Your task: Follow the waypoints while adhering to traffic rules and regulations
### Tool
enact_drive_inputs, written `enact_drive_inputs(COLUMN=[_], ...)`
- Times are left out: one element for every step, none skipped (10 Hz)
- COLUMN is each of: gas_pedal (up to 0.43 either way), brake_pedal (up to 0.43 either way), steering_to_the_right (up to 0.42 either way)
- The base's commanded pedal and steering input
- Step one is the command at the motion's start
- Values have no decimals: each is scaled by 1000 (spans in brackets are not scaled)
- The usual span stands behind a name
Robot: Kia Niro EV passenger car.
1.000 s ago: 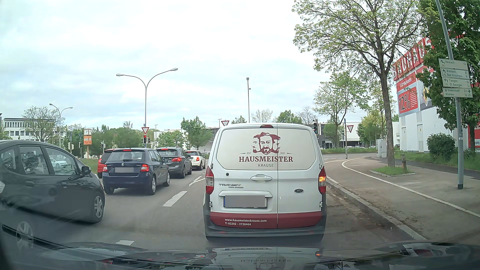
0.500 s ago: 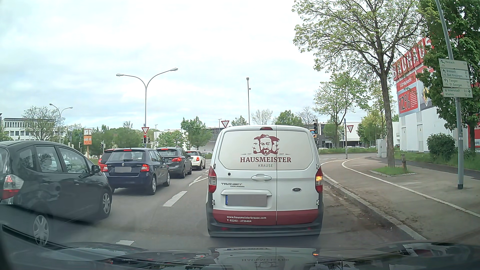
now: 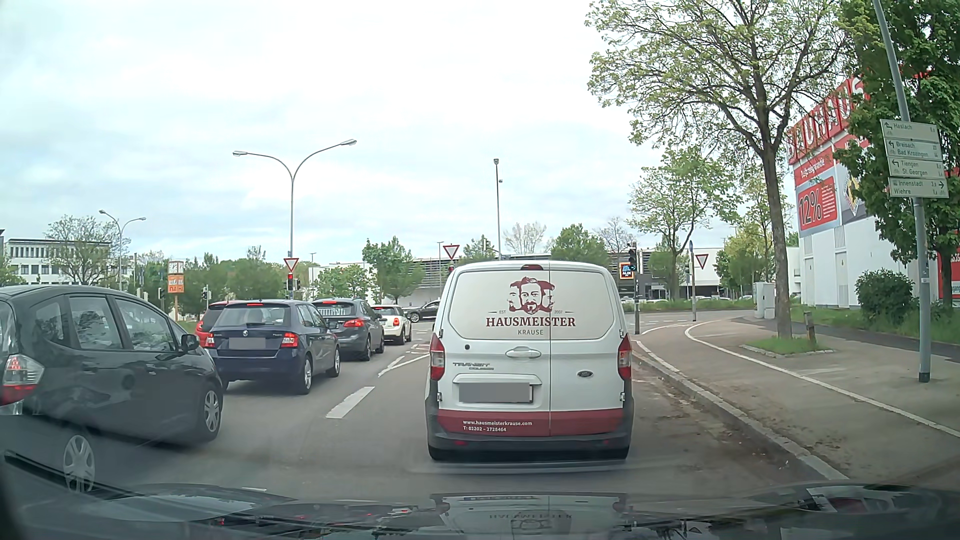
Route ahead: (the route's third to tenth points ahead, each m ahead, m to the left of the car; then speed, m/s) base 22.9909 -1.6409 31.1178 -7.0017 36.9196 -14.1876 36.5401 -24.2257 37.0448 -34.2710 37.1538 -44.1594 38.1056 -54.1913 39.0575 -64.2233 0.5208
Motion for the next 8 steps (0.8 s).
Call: enact_drive_inputs(gas_pedal=[280, 311, 350, 370, 370, 370, 370, 358], brake_pedal=[0, 0, 0, 0, 0, 0, 0, 0], steering_to_the_right=[-61, -60, -56, -50, -44, -36, -26, -19])
